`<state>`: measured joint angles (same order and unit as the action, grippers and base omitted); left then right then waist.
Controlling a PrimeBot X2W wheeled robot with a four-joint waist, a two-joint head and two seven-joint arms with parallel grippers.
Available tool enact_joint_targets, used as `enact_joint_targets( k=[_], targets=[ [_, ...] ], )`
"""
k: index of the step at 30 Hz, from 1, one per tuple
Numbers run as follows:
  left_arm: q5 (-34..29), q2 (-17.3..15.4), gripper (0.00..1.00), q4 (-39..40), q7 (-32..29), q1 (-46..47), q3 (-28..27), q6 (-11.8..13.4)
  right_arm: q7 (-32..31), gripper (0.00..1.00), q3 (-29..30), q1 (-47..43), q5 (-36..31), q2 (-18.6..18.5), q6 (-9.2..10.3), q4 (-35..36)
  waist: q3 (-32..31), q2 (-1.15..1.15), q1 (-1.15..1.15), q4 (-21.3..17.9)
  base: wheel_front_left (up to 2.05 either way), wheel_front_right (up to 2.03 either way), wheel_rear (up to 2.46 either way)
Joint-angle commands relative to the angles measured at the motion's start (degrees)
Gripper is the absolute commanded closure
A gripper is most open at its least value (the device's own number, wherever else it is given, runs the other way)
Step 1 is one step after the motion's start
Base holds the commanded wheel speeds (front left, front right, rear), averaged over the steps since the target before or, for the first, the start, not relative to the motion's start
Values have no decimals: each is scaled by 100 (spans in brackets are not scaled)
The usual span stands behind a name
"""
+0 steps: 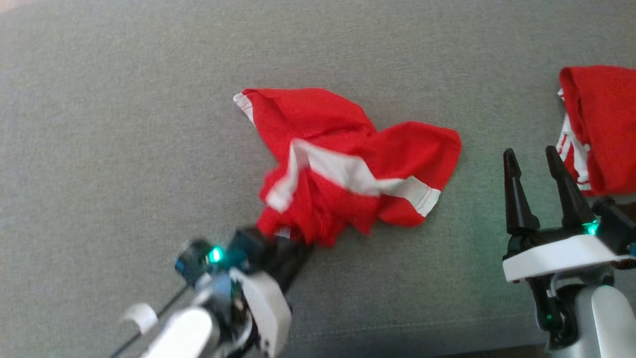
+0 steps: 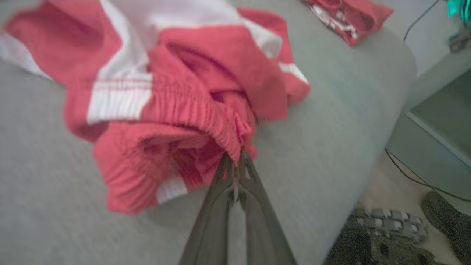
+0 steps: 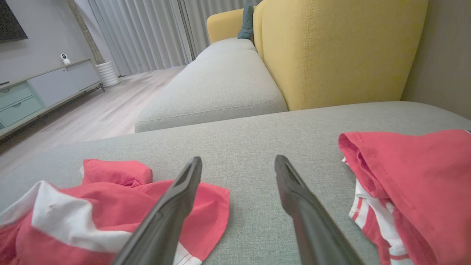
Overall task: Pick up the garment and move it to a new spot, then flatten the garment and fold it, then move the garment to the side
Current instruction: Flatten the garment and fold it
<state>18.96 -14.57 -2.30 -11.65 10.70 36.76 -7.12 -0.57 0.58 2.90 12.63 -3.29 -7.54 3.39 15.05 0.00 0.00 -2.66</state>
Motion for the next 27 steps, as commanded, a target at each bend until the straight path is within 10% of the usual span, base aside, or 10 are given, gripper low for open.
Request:
enact_joint_targets(
  k=[1, 11, 12, 13, 27],
  targets=[
    [45, -148, 100, 166, -26, 128, -139, -21, -28, 0, -98, 98, 50, -2, 5, 211, 22, 0, 0, 26, 0, 0, 0],
    [68, -430, 100, -230, 143, 38, -269, 272, -88, 0, 30, 162, -6, -24, 5, 261, 51, 0, 0, 124, 0, 0, 0],
    [84, -421, 60, -259, 202, 39, -322, 321, -99, 0, 45, 165, -8, -32, 5, 266, 45, 0, 0, 128, 0, 0, 0],
    [100, -400, 0, -271, 291, 37, -372, 367, -110, 0, 60, 169, -21, -48, 5, 274, 38, 0, 0, 132, 0, 0, 0],
    [441, -97, 0, -420, 1657, -492, -1264, 1272, -307, 0, 186, 88, -144, -128, 5, 513, -155, 0, 0, 305, 0, 0, 0]
  ],
)
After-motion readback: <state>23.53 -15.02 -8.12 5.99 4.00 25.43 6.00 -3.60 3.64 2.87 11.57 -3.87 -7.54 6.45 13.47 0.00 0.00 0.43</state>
